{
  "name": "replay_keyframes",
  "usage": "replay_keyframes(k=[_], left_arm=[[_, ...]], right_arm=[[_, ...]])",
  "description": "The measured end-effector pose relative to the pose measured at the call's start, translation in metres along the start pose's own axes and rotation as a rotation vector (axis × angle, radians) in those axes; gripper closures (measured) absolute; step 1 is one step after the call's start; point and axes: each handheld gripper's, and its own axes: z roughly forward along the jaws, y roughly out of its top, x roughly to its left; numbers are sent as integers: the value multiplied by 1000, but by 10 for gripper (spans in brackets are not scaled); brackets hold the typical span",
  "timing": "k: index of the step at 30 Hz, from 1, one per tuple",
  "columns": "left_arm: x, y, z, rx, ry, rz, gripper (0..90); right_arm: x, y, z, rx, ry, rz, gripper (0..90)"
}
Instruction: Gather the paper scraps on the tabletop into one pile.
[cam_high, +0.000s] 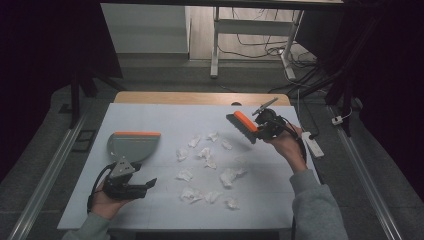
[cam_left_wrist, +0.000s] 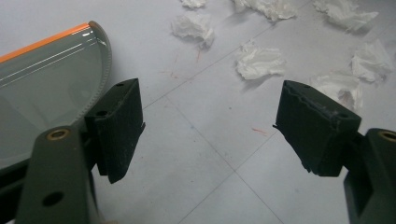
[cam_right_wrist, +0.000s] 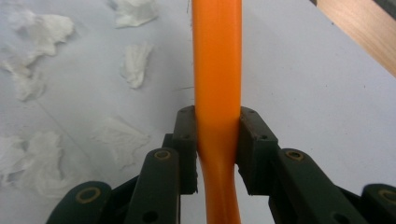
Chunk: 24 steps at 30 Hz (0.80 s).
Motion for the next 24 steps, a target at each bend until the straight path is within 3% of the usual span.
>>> replay_keyframes(k=[13, 16, 19, 24], left_arm=[[1, -4, 0, -2, -7, 2, 243], [2, -5, 0, -3, -9, -1, 243], [3, -6, 0, -16, 6, -4, 245], [4, -6, -4, -46, 9, -16, 255]], right_arm=[[7, 36, 42, 195, -18, -61, 707], [13, 41, 47, 201, 3, -85, 707], [24, 43, 47, 211, 11, -141, 708], [46, 40, 40, 224, 45, -208, 708]])
